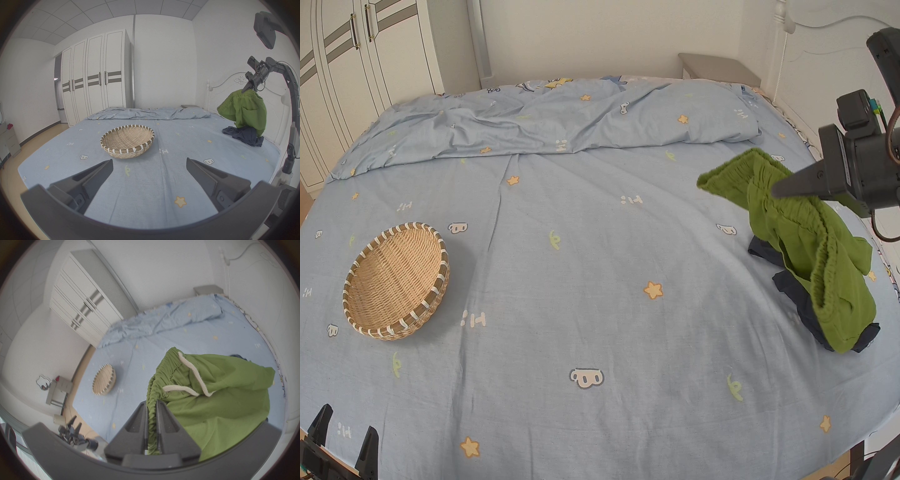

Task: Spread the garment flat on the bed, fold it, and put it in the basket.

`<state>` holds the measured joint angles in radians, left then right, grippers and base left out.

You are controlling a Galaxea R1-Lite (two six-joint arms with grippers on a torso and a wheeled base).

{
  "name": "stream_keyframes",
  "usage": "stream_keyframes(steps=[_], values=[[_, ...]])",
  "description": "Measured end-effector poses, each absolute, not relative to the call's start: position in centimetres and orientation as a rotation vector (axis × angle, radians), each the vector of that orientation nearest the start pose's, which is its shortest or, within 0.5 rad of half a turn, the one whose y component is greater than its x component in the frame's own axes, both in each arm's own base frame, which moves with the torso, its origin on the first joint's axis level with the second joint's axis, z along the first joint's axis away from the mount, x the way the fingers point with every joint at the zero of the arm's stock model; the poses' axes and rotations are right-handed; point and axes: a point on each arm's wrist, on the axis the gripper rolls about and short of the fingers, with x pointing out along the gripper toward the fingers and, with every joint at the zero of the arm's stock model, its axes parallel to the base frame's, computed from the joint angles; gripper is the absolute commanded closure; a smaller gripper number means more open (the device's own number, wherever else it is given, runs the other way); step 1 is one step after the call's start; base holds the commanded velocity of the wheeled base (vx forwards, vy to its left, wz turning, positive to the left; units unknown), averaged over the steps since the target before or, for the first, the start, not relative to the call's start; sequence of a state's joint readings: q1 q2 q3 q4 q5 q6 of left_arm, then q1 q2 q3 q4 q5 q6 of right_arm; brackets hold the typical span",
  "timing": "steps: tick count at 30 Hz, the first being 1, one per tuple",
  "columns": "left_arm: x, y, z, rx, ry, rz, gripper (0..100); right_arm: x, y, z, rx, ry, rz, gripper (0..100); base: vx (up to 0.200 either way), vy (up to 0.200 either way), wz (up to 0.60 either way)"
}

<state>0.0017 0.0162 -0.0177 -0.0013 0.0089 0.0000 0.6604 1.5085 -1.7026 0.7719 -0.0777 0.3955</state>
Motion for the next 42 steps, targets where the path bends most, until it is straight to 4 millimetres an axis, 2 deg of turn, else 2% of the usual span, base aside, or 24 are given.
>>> stream_keyframes(steps=[6, 9, 14, 19, 23, 28, 33, 37, 42], values=[[-2.3, 0.0, 8.1, 0.0, -0.002, 0.01, 0, 19.0, 14.2, 33.4, 0.241, 0.471, 0.455, 100, 0.0, 0.0, 0.0], [-2.3, 0.0, 8.1, 0.0, -0.003, 0.011, 0, 19.8, 14.5, 32.2, 0.291, 0.386, 0.411, 100, 0.0, 0.0, 0.0], [-2.3, 0.0, 8.1, 0.0, -0.003, 0.011, 0, 20.9, 15.2, 31.4, 0.376, 0.246, 0.354, 100, 0.0, 0.0, 0.0], [-2.3, 0.0, 8.1, 0.0, -0.003, 0.01, 0, 21.3, 16.3, 29.7, 0.415, 0.269, 0.351, 100, 0.0, 0.0, 0.0], [-2.3, 0.0, 8.1, 0.0, -0.003, 0.011, 0, 21.0, 17.4, 29.0, 0.538, 0.346, 0.389, 100, 0.0, 0.0, 0.0], [-2.3, 0.0, 8.1, 0.0, -0.003, 0.011, 0, 19.9, 19.3, 30.1, 0.672, 0.315, 0.528, 100, 0.0, 0.0, 0.0], [-2.3, 0.0, 8.1, 0.0, -0.003, 0.011, 0, 16.1, 21.5, 31.3, 0.667, 0.268, 0.742, 100, 0.0, 0.0, 0.0], [-2.3, 0.0, 8.1, 0.0, -0.003, 0.011, 0, 14.0, 22.6, 30.3, 0.614, 0.268, 0.849, 100, 0.0, 0.0, 0.0], [-2.3, 0.0, 8.1, 0.0, -0.003, 0.011, 0, 14.4, 24.9, 27.4, 0.579, 0.275, 0.902, 100, 0.0, 0.0, 0.0]])
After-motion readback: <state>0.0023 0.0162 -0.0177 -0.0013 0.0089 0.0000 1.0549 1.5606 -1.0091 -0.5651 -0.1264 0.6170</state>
